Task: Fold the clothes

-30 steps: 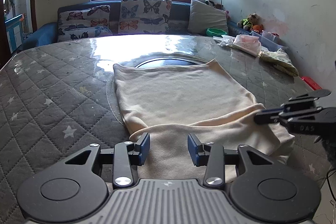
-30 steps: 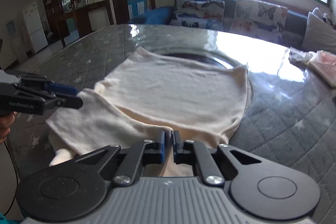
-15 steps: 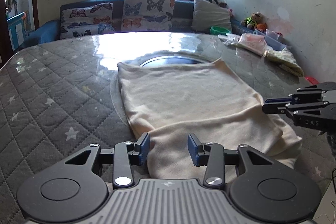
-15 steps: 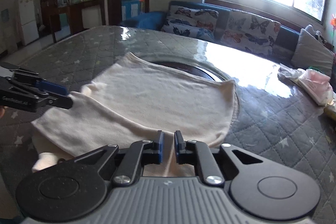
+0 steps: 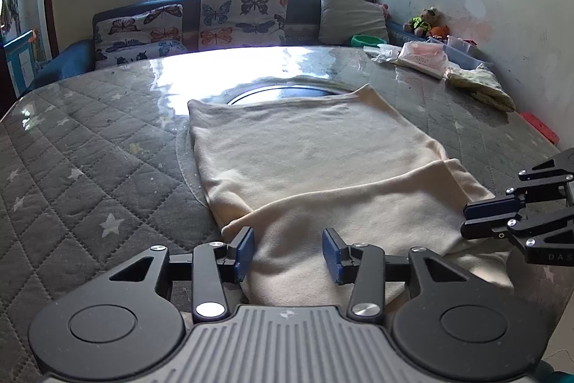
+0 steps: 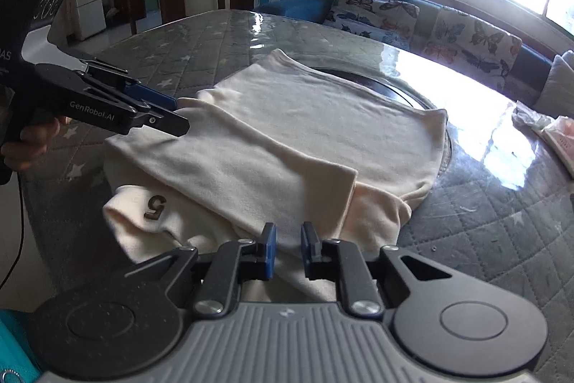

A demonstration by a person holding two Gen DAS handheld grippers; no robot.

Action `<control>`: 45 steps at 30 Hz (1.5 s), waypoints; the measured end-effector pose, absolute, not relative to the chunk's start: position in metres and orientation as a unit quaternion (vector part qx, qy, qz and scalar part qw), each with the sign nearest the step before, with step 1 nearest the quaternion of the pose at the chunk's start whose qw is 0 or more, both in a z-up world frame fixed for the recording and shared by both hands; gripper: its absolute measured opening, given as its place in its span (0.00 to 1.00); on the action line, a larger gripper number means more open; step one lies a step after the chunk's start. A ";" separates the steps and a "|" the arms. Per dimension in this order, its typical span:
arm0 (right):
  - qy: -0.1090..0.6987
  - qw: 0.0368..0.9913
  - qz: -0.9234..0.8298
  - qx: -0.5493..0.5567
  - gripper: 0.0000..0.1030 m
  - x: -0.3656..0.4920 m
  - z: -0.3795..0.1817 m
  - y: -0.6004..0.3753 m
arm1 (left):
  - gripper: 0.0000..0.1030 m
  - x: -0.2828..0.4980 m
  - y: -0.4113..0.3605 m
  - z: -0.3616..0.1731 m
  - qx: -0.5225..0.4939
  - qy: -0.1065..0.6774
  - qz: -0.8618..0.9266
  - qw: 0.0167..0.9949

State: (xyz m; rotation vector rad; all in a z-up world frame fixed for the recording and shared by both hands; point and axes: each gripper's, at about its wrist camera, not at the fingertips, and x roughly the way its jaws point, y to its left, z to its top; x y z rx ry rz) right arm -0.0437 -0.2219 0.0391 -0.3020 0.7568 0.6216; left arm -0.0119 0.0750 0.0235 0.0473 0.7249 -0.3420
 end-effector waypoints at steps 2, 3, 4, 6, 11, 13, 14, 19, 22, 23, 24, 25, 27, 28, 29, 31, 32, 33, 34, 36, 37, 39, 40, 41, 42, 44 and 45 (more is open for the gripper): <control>0.366 0.871 0.298 -0.140 0.17 -0.045 0.039 -0.223 | 0.47 -0.018 0.072 0.025 0.029 0.349 -0.173 0.921; 0.368 0.869 0.298 -0.142 0.17 -0.045 0.037 -0.223 | 0.47 -0.021 0.071 0.025 0.033 0.349 -0.177 0.920; 0.369 0.868 0.299 -0.145 0.17 -0.045 0.036 -0.223 | 0.48 -0.023 0.069 0.023 0.040 0.349 -0.179 0.919; 0.367 0.868 0.302 -0.148 0.17 -0.046 0.039 -0.222 | 0.48 -0.026 0.066 0.019 0.054 0.355 -0.177 0.916; 0.352 0.874 0.310 -0.130 0.17 -0.040 0.053 -0.218 | 0.51 -0.031 0.063 0.022 0.059 0.351 -0.179 0.917; 0.350 0.873 0.318 -0.123 0.17 -0.036 0.053 -0.211 | 0.52 -0.034 0.061 0.027 0.055 0.341 -0.185 0.920; 0.349 0.872 0.321 -0.119 0.18 -0.035 0.053 -0.208 | 0.53 -0.035 0.059 0.028 0.055 0.339 -0.187 0.920; 0.363 0.859 0.339 -0.124 0.18 -0.033 0.041 -0.190 | 0.53 -0.036 0.054 0.018 0.067 0.355 -0.193 0.912; 0.367 0.852 0.345 -0.139 0.19 -0.037 0.036 -0.188 | 0.55 -0.038 0.053 0.013 0.073 0.362 -0.192 0.909; 0.365 0.853 0.346 -0.141 0.19 -0.038 0.038 -0.189 | 0.55 -0.038 0.054 0.014 0.073 0.361 -0.193 0.910; 0.362 0.856 0.344 -0.138 0.19 -0.036 0.041 -0.191 | 0.55 -0.038 0.054 0.016 0.071 0.359 -0.194 0.910; 0.357 0.860 0.339 -0.136 0.19 -0.033 0.044 -0.193 | 0.55 -0.038 0.055 0.018 0.070 0.356 -0.195 0.911; 0.352 0.868 0.326 -0.131 0.19 -0.023 0.048 -0.197 | 0.56 -0.035 0.055 0.023 0.067 0.349 -0.195 0.914; 0.351 0.871 0.319 -0.128 0.19 -0.017 0.049 -0.199 | 0.56 -0.032 0.055 0.025 0.065 0.348 -0.194 0.915; 0.350 0.875 0.311 -0.125 0.19 -0.011 0.050 -0.201 | 0.56 -0.029 0.054 0.026 0.063 0.347 -0.193 0.916; 0.348 0.881 0.297 -0.119 0.19 0.001 0.051 -0.205 | 0.56 -0.024 0.055 0.025 0.060 0.348 -0.190 0.916; 0.352 0.882 0.290 -0.117 0.19 0.006 0.048 -0.207 | 0.56 -0.021 0.055 0.024 0.059 0.351 -0.187 0.916; 0.356 0.883 0.283 -0.115 0.19 0.010 0.046 -0.210 | 0.56 -0.019 0.056 0.022 0.057 0.356 -0.185 0.914; 0.362 0.883 0.278 -0.111 0.19 0.012 0.043 -0.212 | 0.56 -0.016 0.057 0.019 0.054 0.360 -0.184 0.913; 0.374 0.881 0.270 -0.105 0.19 0.017 0.036 -0.217 | 0.56 -0.013 0.059 0.014 0.051 0.370 -0.181 0.910; 0.373 0.881 0.270 -0.107 0.19 0.015 0.035 -0.219 | 0.57 -0.013 0.060 0.013 0.051 0.370 -0.181 0.910; 0.372 0.880 0.275 -0.111 0.19 0.008 0.035 -0.220 | 0.57 -0.015 0.061 0.014 0.051 0.368 -0.180 0.911; 0.372 0.879 0.277 -0.113 0.19 0.005 0.036 -0.220 | 0.58 -0.017 0.061 0.016 0.051 0.366 -0.181 0.911; 0.371 0.878 0.279 -0.115 0.19 0.002 0.036 -0.221 | 0.59 -0.018 0.061 0.018 0.051 0.364 -0.182 0.912; 0.370 0.878 0.281 -0.117 0.19 -0.001 0.036 -0.221 | 0.59 -0.020 0.060 0.018 0.051 0.362 -0.183 0.913; 0.369 0.876 0.285 -0.121 0.19 -0.008 0.036 -0.222 | 0.59 -0.023 0.059 0.018 0.052 0.362 -0.186 0.912; 0.369 0.875 0.287 -0.123 0.19 -0.011 0.037 -0.223 | 0.59 -0.023 0.058 0.017 0.055 0.363 -0.188 0.911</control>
